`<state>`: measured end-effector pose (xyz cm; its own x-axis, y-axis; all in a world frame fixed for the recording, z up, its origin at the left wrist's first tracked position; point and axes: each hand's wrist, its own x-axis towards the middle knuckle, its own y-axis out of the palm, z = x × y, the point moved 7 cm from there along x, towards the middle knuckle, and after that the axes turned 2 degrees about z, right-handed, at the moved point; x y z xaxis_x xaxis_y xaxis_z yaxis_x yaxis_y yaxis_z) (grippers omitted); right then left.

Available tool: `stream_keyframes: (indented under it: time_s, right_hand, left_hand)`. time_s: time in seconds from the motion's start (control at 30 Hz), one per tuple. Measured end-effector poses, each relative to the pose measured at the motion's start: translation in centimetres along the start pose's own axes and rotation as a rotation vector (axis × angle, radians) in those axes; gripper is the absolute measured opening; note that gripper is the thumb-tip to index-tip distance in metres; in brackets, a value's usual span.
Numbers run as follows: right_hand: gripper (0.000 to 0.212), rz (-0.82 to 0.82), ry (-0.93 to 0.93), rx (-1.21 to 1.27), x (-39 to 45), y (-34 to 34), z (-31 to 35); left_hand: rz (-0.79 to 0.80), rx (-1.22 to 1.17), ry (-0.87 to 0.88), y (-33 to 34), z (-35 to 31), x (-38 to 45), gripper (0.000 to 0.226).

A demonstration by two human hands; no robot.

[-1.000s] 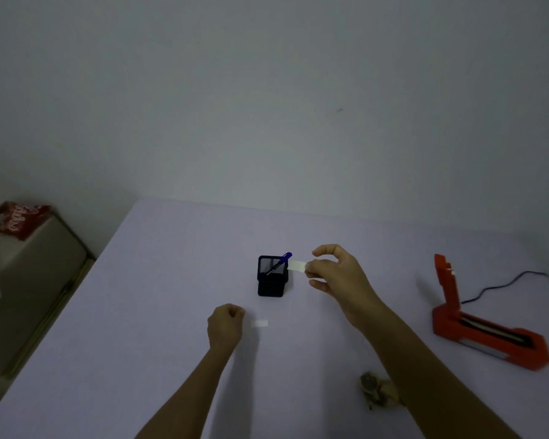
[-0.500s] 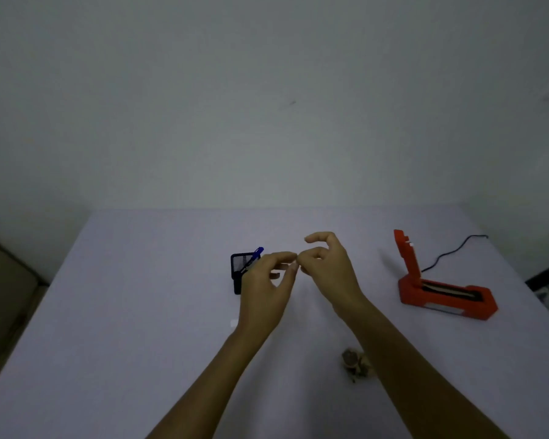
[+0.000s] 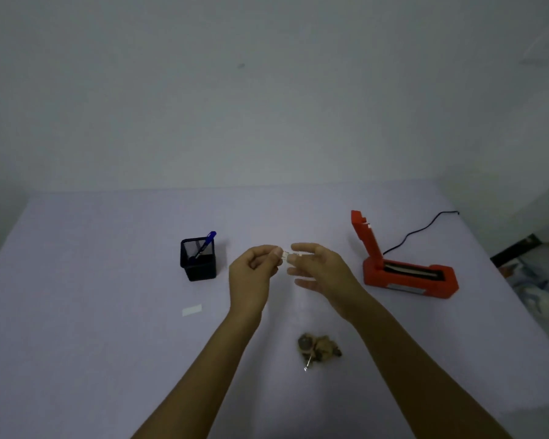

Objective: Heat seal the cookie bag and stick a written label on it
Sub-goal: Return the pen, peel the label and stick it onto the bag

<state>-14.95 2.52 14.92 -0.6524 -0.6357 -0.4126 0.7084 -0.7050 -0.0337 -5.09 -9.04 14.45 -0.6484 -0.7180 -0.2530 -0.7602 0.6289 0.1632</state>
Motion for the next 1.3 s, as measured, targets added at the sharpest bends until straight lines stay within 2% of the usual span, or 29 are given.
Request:
stream_keyframes:
  time_s: [0.1,0.23,0.43,0.57,0.87,1.3]
  right_hand:
    - [0.02,0.019,0.048,0.003,0.9,-2.4,-2.3]
    - [0.014,-0.004,0.134,0.01,2.5,-5.6,-5.4]
    - [0.009,-0.006,0.243,-0.137,5.1,-8.6,-10.4]
    - [0.005,0.006,0.282,-0.319,6.7,-9.2,-15.2]
    - [0.014,0.027,0.218,-0.63,7.7,-9.3,-19.0]
    - [0.013,0.056,0.223,-0.719,7.7,-8.5,-20.0]
  left_hand:
    - [-0.041,-0.058,-0.109,2.4,3.1,-0.1,0.012]
    - [-0.108,-0.077,-0.23,4.6,7.0,-0.2,0.011]
    - [-0.164,0.082,-0.373,5.4,13.3,0.3,0.008]
    - [-0.185,0.285,-0.441,4.7,17.4,0.5,0.009]
    - [-0.125,0.658,-0.448,4.7,21.2,1.3,0.016]
    - [-0.117,0.834,-0.412,4.3,21.6,1.0,0.016]
